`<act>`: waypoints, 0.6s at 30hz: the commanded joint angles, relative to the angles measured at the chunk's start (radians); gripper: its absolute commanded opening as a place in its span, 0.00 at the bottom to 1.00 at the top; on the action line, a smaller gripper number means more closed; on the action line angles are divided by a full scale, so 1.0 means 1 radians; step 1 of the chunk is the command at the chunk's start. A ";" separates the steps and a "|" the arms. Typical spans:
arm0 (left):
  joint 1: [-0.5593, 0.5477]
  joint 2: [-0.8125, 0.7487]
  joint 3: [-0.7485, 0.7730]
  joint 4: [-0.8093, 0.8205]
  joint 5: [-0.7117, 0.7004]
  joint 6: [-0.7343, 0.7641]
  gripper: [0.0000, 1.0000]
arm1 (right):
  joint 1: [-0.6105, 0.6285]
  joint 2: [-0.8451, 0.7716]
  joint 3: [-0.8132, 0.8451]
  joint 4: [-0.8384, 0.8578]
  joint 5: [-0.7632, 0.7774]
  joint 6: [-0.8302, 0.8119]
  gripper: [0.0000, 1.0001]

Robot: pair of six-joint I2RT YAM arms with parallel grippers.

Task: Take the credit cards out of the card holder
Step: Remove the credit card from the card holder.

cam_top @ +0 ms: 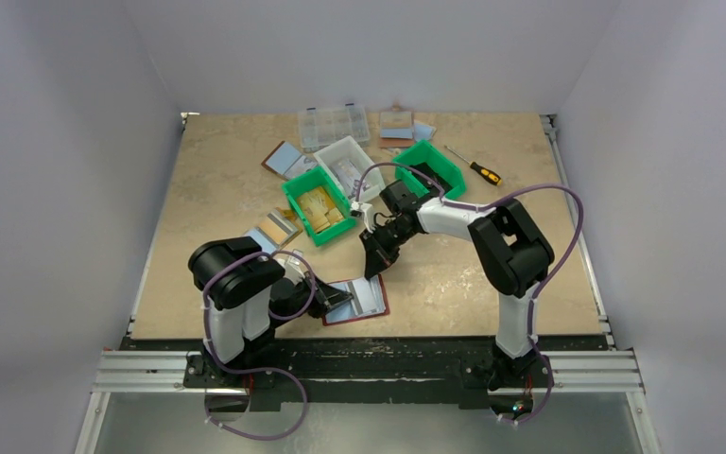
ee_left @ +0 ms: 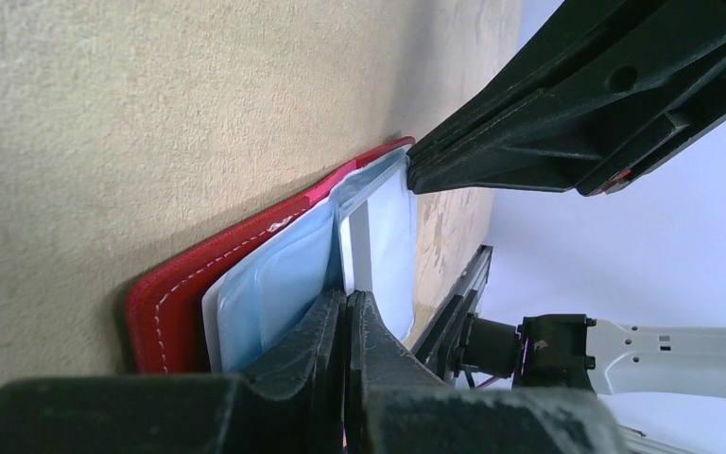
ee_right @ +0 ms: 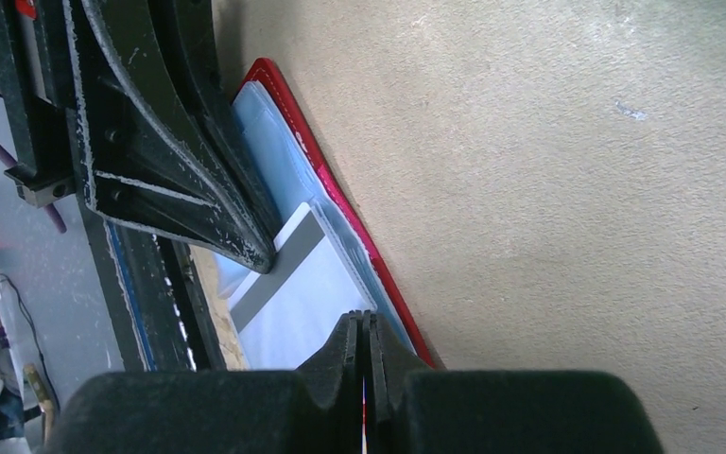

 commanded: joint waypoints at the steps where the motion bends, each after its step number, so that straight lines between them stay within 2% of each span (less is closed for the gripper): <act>1: -0.005 0.026 -0.185 0.199 -0.102 0.086 0.00 | 0.048 0.004 -0.003 -0.043 0.098 0.004 0.00; 8: -0.005 0.015 -0.187 0.162 -0.075 0.085 0.00 | 0.047 0.002 -0.004 -0.043 0.150 -0.010 0.00; 12: -0.006 -0.053 -0.187 0.097 -0.063 0.086 0.00 | 0.048 0.000 -0.004 -0.043 0.159 -0.015 0.00; 15: -0.005 -0.200 -0.187 -0.039 -0.069 0.098 0.00 | 0.048 -0.001 -0.004 -0.043 0.159 -0.018 0.00; 18: -0.005 -0.424 -0.177 -0.332 -0.095 0.120 0.00 | 0.048 -0.001 -0.003 -0.044 0.157 -0.021 0.00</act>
